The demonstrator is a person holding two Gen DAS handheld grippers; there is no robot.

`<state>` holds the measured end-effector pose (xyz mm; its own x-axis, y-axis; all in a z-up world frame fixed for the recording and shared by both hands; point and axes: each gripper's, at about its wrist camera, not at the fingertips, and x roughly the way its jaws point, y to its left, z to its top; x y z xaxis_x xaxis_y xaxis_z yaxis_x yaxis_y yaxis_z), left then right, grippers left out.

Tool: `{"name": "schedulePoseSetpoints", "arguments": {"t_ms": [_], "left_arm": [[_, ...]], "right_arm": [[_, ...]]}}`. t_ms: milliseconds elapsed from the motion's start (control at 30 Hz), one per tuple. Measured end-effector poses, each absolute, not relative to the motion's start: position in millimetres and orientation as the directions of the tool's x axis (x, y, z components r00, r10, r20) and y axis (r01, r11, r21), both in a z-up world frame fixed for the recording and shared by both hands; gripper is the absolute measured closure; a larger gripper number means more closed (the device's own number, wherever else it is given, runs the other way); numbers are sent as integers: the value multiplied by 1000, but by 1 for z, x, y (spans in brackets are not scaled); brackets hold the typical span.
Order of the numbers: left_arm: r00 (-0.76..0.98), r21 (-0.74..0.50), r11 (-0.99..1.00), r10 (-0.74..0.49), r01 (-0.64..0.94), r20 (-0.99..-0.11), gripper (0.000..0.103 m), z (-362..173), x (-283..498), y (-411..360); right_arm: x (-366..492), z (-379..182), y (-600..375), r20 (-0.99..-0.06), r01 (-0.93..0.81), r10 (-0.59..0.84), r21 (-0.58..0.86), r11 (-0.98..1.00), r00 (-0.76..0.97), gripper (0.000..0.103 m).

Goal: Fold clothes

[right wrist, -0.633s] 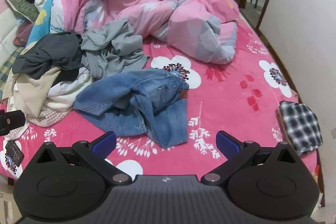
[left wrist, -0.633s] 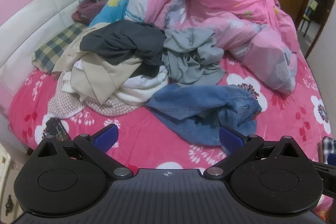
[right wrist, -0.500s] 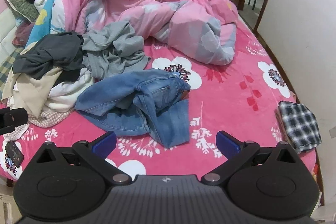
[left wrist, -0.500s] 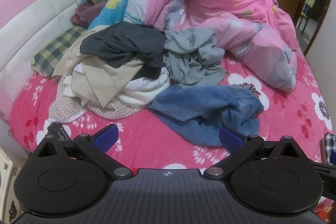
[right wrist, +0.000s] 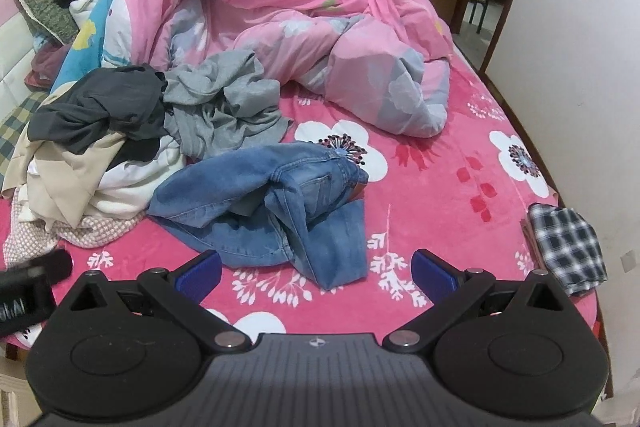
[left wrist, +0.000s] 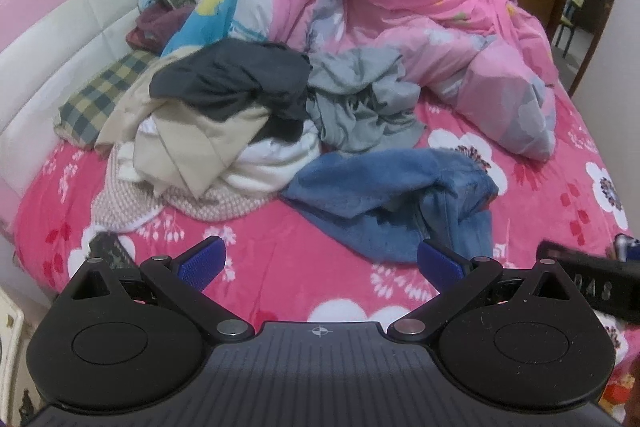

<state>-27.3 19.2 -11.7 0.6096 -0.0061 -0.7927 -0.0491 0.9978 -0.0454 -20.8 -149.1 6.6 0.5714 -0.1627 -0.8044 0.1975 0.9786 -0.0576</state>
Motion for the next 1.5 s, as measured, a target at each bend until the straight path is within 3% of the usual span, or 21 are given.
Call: {"name": "schedulePoseSetpoints", "arguments": {"t_ms": [500,733,1200,1500], "left_arm": [[606,-118,985,-20,-124,-796,0,-15,-55,31],[600,-156,985,-79,-77,-796,0,-13,-69,29],[586,-26,990,61,-139,-808,0,-13,-77,26],[589,-33,988,64,-153,-806,0,-14,-80,31]], "right_arm": [[-40,12,-157,-794,223,-177,-54,973,582,0],[-51,13,-156,-792,222,-168,-42,974,588,0],[-59,14,-155,-790,218,-153,-25,976,594,0],[-63,14,-154,-791,222,-150,-19,975,593,0]]}}
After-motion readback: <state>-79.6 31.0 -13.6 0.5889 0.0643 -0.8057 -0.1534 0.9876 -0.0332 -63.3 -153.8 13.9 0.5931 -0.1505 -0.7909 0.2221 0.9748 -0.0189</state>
